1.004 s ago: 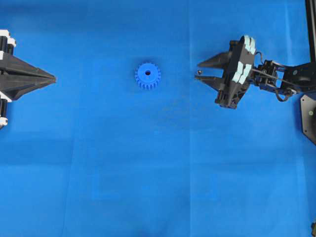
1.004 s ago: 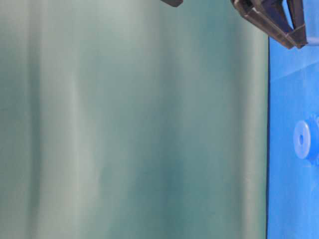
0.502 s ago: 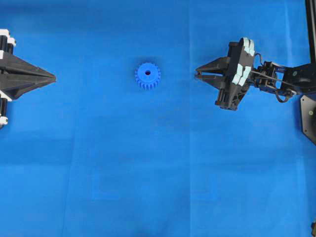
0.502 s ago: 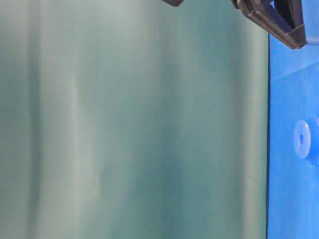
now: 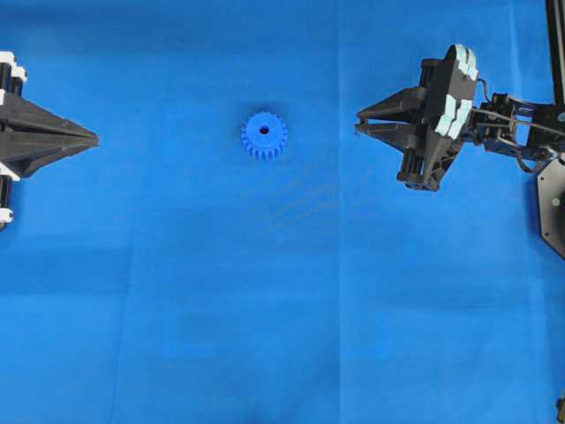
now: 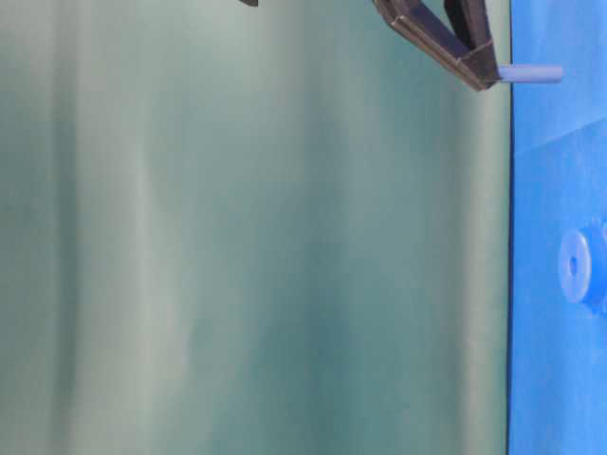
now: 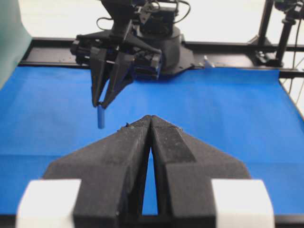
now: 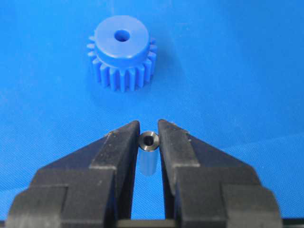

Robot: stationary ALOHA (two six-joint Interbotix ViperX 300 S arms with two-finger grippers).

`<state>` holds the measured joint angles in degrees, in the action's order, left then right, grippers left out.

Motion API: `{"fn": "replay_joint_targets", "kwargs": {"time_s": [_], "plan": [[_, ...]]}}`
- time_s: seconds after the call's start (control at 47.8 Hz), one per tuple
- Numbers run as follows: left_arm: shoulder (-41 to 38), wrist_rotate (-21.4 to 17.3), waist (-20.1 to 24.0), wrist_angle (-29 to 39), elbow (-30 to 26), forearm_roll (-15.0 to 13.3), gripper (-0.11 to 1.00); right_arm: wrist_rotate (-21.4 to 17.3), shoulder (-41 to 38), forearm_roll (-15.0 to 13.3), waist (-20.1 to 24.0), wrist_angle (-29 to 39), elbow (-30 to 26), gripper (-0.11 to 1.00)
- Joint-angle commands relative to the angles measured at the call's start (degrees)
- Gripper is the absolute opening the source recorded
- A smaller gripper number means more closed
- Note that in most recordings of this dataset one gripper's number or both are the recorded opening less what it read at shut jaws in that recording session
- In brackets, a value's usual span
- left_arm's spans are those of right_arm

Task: Insert the shaft placed at a random location into the center hole of the small gear at another random location.
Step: 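Carry the held shaft left over the blue gear's center hole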

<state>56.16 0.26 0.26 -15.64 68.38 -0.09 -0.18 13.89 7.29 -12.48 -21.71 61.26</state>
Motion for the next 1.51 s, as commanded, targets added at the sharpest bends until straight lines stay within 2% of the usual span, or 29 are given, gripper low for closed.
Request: {"fn": "replay_joint_targets", "kwargs": {"time_s": [0.0,0.314,0.774,0.879,1.485], "plan": [[-0.4,0.1,0.2,-0.1,-0.6,0.0,0.00,0.0,0.9,0.1,0.1,-0.2,-1.3,0.04],[-0.4,0.1,0.2,0.0,-0.6,0.0,0.00,0.0,-3.2,-0.1,0.8,0.1,-6.9,0.04],[-0.4,0.2,0.2,0.0,-0.6,0.0,0.00,0.7,-15.4,-0.7,1.8,4.6,-23.9,0.04],[-0.3,0.2,0.2,0.0,-0.6,0.0,0.00,0.7,-16.9,-1.1,2.0,5.4,-26.2,0.04],[-0.4,0.2,0.2,0.0,-0.6,0.0,0.00,0.7,-20.8,-1.1,1.9,5.5,-27.6,0.04]]}}
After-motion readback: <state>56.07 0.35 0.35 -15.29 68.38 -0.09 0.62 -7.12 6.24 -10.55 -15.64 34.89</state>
